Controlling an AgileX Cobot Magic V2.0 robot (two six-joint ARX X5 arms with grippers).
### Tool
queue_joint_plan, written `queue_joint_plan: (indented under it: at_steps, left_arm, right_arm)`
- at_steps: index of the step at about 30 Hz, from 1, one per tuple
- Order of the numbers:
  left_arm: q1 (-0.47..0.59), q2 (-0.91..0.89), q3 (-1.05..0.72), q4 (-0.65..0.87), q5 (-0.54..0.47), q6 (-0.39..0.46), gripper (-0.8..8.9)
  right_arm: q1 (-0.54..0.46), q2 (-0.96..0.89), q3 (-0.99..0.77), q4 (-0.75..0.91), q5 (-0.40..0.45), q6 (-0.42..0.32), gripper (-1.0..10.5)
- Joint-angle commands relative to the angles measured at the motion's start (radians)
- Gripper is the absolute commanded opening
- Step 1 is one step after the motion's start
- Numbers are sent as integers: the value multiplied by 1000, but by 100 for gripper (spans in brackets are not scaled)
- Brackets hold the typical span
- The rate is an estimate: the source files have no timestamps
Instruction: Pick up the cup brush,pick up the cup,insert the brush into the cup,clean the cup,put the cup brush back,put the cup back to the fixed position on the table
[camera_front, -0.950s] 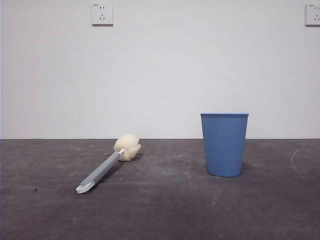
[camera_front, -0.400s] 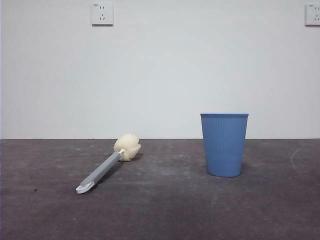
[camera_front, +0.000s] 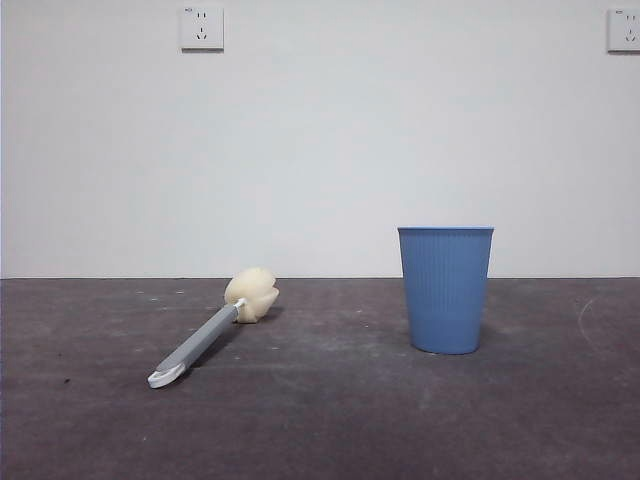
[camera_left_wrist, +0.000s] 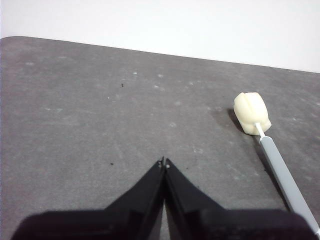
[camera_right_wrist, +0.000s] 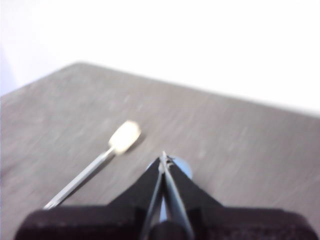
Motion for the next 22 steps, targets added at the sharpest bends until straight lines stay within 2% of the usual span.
queue_joint_plan:
  at_steps: [1,10,19,22]
  left_arm:
    - [-2,-2,-13,3,8,-6,-1]
    - [-2,-2,-13,3,8,-6,-1]
    - [-2,-2,-13,3,8,-6,-1]
    - [-2,-2,-13,3,8,-6,-1]
  right_arm:
    - [-37,-50,-79,81,3,-80,2]
    - [-158,-243,-397,394,2,-85,2]
    - [-259,-408,-645,444,2,-76,2]
    - [-281,-460,-713,448,3,-39,2]
